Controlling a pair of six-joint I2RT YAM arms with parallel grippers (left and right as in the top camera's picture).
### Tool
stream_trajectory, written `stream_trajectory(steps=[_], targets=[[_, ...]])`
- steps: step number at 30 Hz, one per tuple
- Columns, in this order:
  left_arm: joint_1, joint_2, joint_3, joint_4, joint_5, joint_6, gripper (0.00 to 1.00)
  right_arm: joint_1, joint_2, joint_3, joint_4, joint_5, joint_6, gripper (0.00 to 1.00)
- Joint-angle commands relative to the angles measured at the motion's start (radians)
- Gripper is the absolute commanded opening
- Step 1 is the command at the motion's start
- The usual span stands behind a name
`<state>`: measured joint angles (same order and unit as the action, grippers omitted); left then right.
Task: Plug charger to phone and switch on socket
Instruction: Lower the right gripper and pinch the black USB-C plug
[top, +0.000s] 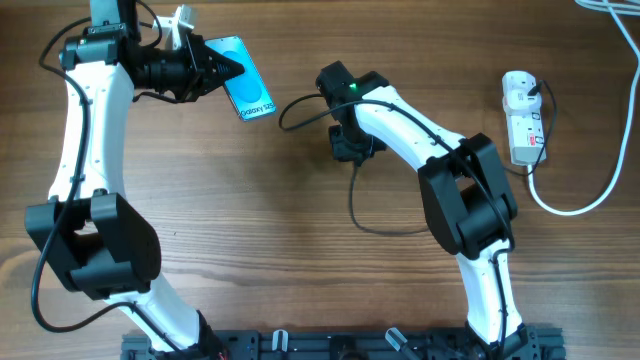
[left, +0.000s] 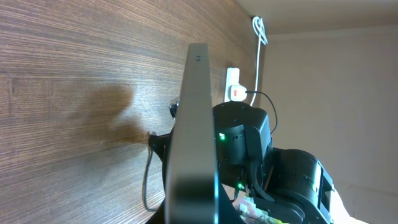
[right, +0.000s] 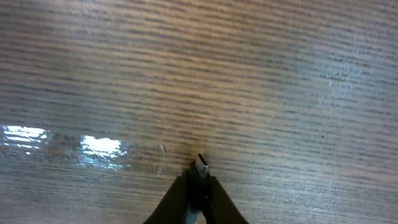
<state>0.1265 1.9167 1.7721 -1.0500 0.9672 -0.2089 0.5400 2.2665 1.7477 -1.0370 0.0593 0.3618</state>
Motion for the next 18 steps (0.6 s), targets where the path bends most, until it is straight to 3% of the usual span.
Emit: stream_trajectory(steps=[1, 8, 18], targets=[[0.005, -0.011, 0.014, 0.003, 0.034, -0.008, 0.04, -0.001, 0.008, 0.011, -0.016, -0.017, 0.034, 0.15], [0.005, -0.011, 0.014, 0.004, 0.034, -0.008, 0.04, -0.001, 0.008, 0.011, -0.031, -0.134, 0.075, 0.25], [0.005, -0.011, 0.014, 0.002, 0.034, -0.008, 0.04, -0.001, 0.017, 0.011, 0.011, -0.153, 0.135, 0.24]])
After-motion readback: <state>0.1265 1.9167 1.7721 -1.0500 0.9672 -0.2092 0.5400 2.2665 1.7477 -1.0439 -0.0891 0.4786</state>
